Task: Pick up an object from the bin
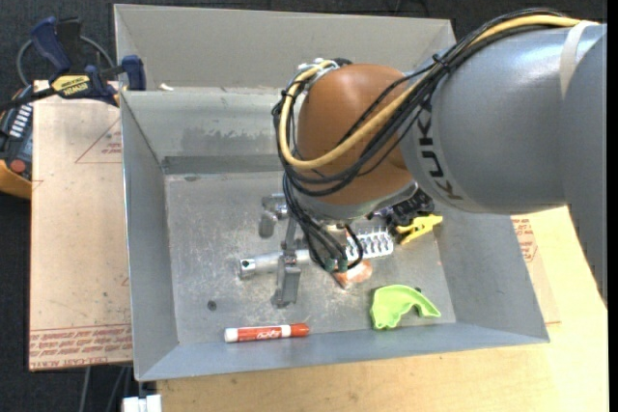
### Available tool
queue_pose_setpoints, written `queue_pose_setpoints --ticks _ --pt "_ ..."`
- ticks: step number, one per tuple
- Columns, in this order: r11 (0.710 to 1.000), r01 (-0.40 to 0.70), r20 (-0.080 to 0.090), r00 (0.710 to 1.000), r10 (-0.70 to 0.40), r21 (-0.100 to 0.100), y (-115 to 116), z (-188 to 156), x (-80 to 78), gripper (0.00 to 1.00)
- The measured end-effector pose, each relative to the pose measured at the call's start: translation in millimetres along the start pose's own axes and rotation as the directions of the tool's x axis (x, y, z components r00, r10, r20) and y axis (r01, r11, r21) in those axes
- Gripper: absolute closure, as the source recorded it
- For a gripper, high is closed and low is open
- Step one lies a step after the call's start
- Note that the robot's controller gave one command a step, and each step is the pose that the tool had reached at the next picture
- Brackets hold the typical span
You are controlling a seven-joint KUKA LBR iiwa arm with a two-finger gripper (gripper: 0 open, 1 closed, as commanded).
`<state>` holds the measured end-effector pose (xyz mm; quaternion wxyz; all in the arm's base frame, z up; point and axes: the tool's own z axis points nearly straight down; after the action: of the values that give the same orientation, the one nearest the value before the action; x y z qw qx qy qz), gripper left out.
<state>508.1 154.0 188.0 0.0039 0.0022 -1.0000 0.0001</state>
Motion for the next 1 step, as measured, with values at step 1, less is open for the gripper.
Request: queue_pose_setpoints --ticks 1 --pt "1.000 -0.005 0.007 1.000 0.005 -0.001 -1.1 -4.5 -1.7 0.00"
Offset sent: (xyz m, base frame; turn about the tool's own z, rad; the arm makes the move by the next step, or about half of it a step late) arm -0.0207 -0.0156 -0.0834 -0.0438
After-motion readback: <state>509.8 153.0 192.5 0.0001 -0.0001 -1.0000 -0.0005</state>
